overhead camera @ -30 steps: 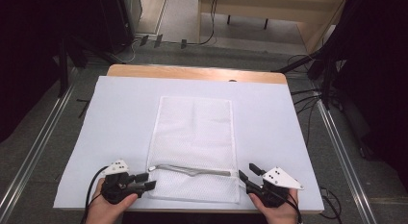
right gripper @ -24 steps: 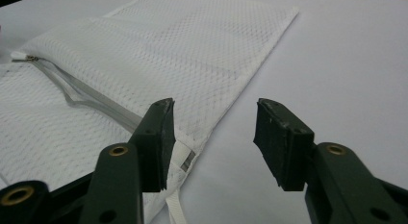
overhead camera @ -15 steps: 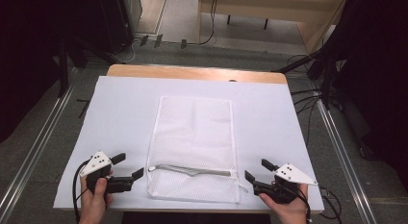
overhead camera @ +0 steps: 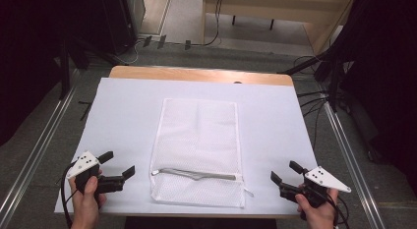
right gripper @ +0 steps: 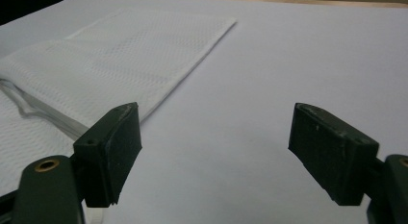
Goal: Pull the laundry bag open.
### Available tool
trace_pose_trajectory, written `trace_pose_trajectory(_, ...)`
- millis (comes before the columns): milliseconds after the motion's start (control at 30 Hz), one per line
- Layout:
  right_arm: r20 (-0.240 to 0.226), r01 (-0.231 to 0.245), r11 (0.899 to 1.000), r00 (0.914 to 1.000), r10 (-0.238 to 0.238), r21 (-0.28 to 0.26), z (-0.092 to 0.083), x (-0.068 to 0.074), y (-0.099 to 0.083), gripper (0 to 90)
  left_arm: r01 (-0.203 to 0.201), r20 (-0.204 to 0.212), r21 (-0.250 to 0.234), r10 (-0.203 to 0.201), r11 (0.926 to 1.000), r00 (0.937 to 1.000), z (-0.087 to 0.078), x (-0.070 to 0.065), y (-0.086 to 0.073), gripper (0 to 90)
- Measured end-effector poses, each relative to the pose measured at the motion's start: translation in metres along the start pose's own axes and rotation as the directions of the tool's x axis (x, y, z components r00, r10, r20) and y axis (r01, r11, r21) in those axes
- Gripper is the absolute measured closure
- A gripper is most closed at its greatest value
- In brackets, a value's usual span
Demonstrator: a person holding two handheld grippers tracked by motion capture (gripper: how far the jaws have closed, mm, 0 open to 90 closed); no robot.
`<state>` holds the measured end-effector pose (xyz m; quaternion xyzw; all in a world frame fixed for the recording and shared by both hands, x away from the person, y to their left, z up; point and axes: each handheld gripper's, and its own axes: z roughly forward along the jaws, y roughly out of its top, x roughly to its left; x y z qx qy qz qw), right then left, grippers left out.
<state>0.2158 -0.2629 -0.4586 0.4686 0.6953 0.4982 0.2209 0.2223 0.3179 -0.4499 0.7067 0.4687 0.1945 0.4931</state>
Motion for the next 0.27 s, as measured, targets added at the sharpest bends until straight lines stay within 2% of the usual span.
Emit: trace_pose_trajectory(267,0.021,-0.007,1.000,0.9998,0.007,0.011,0.0003,-0.0059,-0.0022,19.7,-0.018,-0.014,0.027,0.019,0.9995,0.9997,0.0040,-0.0001,-0.0008,0.0)
